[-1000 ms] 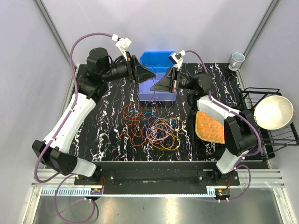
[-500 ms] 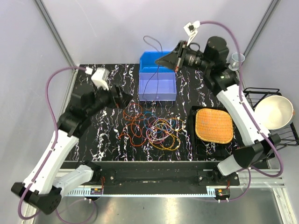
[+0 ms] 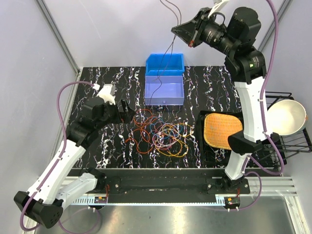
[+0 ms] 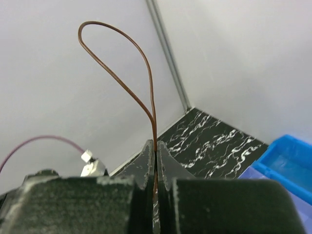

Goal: Untangle the cables

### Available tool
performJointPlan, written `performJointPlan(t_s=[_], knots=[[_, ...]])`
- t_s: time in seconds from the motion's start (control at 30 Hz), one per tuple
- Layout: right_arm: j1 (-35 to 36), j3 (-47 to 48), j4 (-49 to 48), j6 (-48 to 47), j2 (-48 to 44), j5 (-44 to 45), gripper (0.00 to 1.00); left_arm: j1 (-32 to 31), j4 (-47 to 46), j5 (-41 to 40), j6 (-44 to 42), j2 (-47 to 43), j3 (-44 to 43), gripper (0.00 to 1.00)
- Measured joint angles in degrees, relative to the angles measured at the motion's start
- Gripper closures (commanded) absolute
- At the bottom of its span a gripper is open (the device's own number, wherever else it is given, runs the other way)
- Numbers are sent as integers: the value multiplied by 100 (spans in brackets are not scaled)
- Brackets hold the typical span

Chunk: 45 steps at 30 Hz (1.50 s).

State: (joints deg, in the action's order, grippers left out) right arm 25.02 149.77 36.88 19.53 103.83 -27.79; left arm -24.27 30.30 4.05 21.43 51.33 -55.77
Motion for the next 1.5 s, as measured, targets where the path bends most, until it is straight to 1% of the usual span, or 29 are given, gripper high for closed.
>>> performJointPlan(t_s=[0.07, 0.17, 0.3, 0.4, 0.63, 0.7, 0.8, 0.9, 0.97, 1.0, 1.03, 1.07, 1.1, 1.13, 1.23, 1.33, 1.4, 1.5], knots=[[0, 461, 214, -70, 179, 227, 100, 0, -11, -4, 26, -103, 212, 5], [0, 699, 260, -96, 219, 389, 100, 0, -20, 11, 201, -190, 632, 9], [0, 660, 146, -94, 138, 446, 100, -131, -356, 15, 494, -74, 1119, 12], [0, 474, 111, -94, 52, 466, 100, -280, -737, 0, 614, 260, 1279, 16], [0, -103, 92, -166, -127, 481, 100, -599, -1668, -48, 713, 1604, 1220, 17], [0, -199, 94, -201, -164, 483, 100, -699, -1779, -79, 686, 2028, 1064, 19], [0, -273, 90, -251, -214, 481, 100, -756, -1923, -83, 629, 2647, 739, 25], [0, -361, 76, -310, -286, 481, 100, -772, -2103, -90, 557, 3115, 505, 27], [0, -433, 70, -350, -337, 483, 100, -800, -2122, -127, 520, 3397, 350, 30], [0, -474, 70, -369, -363, 483, 100, -826, -2122, -153, 501, 3545, 254, 34], [0, -509, 70, -393, -385, 485, 100, -846, -2127, -166, 490, 3670, 177, 52], [0, -540, 68, -417, -402, 485, 100, -872, -2127, -184, 459, 3825, 68, 65], [0, -562, 70, -435, -415, 487, 100, -885, -2131, -203, 433, 3971, -33, 86], [0, -599, 68, -455, -437, 496, 100, -898, -2140, -219, 398, 4103, -120, 100], [-2, -732, 68, -518, -505, 592, 100, -927, -2083, -260, 339, 4363, -321, 100], [-20, -850, 72, -586, -566, 748, 100, -973, -1672, -407, 304, 4363, -544, 100], [-63, -876, 109, -629, -586, 920, 100, -984, -1266, -610, 297, 4175, -719, 100], [-238, -876, 221, -682, -601, 1224, 100, -966, -415, -1060, 160, 3362, -1021, 100]])
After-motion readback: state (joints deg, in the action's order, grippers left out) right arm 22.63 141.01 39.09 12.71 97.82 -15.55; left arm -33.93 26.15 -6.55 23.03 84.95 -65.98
